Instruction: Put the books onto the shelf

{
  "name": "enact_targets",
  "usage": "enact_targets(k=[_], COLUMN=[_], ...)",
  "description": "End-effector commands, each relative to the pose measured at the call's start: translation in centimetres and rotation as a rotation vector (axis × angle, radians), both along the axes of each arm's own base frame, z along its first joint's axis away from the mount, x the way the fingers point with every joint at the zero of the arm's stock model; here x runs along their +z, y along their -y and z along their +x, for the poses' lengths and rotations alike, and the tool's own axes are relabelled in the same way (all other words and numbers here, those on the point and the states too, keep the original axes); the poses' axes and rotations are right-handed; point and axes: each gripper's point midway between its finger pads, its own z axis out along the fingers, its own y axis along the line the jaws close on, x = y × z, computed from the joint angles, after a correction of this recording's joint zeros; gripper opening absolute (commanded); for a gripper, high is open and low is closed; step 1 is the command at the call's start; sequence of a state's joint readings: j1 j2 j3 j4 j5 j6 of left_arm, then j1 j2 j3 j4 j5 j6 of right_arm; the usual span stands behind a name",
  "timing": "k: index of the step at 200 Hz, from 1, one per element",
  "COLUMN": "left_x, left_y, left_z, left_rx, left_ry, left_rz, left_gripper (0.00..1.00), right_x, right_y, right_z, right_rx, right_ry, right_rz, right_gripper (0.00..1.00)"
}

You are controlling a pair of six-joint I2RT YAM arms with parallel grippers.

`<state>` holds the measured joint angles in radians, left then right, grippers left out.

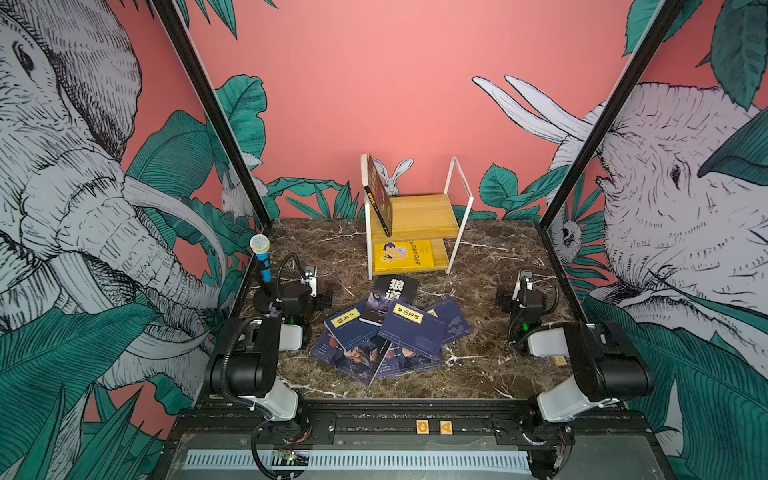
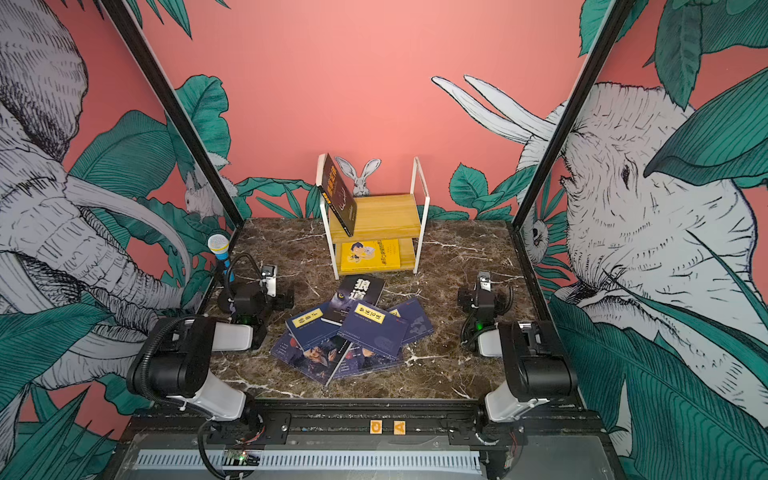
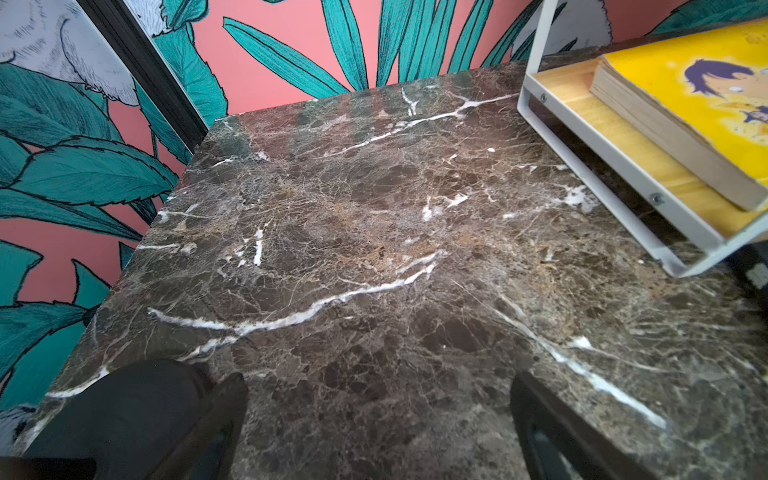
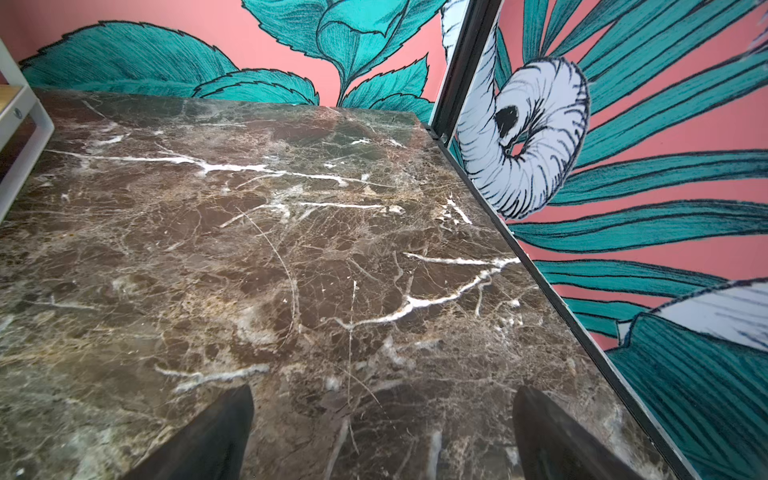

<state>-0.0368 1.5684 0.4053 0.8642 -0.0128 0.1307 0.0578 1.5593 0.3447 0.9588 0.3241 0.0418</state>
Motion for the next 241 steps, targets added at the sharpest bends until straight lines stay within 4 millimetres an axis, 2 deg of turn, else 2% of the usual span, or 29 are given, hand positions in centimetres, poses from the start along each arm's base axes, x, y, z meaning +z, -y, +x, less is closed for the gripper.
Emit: enact_targets(k=[1, 241], left_x=[0.92, 0.96], left_y=[0.02, 0.08], left_z=[0.32, 0.31], left_rx=[0.006, 0.010], left_ry=[0.021, 0.027], left_rz=[-0.011, -0.003], left_gripper=[1.00, 1.00], right_x=[1.30, 1.37], right_y=[0.20, -0.18], right_z=[0.06, -0.10], right_rx=[-0.016, -0.008], right_ry=[0.060, 0.066], right_rz=[0.000, -0.020], right_gripper=[0.99, 0.99])
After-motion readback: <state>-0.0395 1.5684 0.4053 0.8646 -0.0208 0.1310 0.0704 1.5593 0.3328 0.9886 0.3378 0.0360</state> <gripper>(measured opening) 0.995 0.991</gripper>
